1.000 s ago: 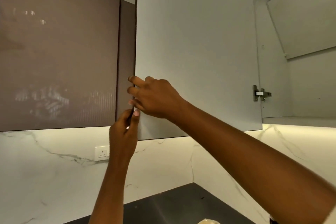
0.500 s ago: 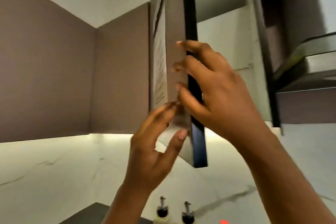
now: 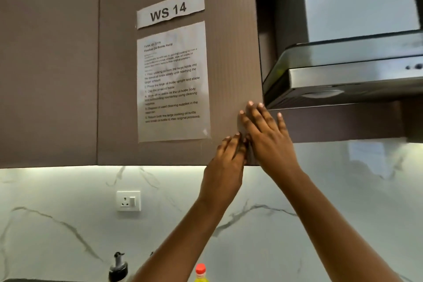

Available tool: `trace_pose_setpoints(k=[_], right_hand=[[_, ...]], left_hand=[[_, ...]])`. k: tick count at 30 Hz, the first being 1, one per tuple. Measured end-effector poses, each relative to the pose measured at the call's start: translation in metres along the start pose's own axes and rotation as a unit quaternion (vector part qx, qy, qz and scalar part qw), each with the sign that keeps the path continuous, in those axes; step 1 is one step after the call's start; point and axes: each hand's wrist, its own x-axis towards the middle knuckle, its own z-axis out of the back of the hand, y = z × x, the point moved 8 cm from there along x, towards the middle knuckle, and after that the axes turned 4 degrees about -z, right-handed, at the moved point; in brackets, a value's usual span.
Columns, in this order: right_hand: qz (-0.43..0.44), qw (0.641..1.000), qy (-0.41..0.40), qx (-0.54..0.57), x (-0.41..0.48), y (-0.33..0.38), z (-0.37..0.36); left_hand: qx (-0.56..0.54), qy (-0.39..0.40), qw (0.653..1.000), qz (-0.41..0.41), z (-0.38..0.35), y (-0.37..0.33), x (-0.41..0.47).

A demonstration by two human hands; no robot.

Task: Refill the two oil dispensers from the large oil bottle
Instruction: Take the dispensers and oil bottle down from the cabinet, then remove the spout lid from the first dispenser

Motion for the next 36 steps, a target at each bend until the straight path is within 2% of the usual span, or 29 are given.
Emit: trace_pose_setpoints(k=[6, 14, 19, 22, 25, 27, 29, 32, 34, 36], right_hand=[[0.0, 0.999, 0.049, -0.014, 0.014, -0.021, -0.045], [-0.004, 0.999, 0.052, 0.003, 0.021, -0.032, -0.077], [-0.028, 0.998, 0.059, 0.011, 0.017, -0.023, -0.073], [-0.058, 0.996, 0.021, 0.07, -0.001, 0.008, -0.065], [-0.093, 0.978, -0.023, 0.186, -0.035, 0.058, -0.069], [-0.106, 0.958, -0.005, 0.265, -0.063, 0.098, -0.088], [-0.111, 0.935, 0.04, 0.334, -0.092, 0.148, -0.121], [-0.14, 0.889, 0.151, 0.409, -0.131, 0.225, -0.181], [-0.164, 0.855, 0.212, 0.444, -0.151, 0.272, -0.22], [-0.182, 0.827, 0.257, 0.466, -0.164, 0.307, -0.251]], left_hand=[[0.057, 0.073, 0.995, -0.03, -0.057, 0.02, 0.01], [0.114, 0.08, 0.989, -0.046, -0.098, 0.035, 0.002], [0.018, 0.089, 0.994, -0.058, -0.089, 0.036, -0.001], [-0.015, 0.019, 0.998, -0.057, -0.053, 0.052, -0.027], [-0.088, 0.018, 0.995, 0.044, -0.031, 0.104, -0.094], [-0.132, 0.009, 0.985, 0.11, -0.018, 0.145, -0.152], [-0.172, -0.038, 0.97, 0.166, -0.002, 0.189, -0.214], [-0.228, -0.103, 0.932, 0.263, 0.005, 0.246, -0.307], [-0.267, -0.091, 0.901, 0.331, -0.012, 0.278, -0.36], [-0.315, -0.042, 0.859, 0.402, -0.041, 0.301, -0.398]])
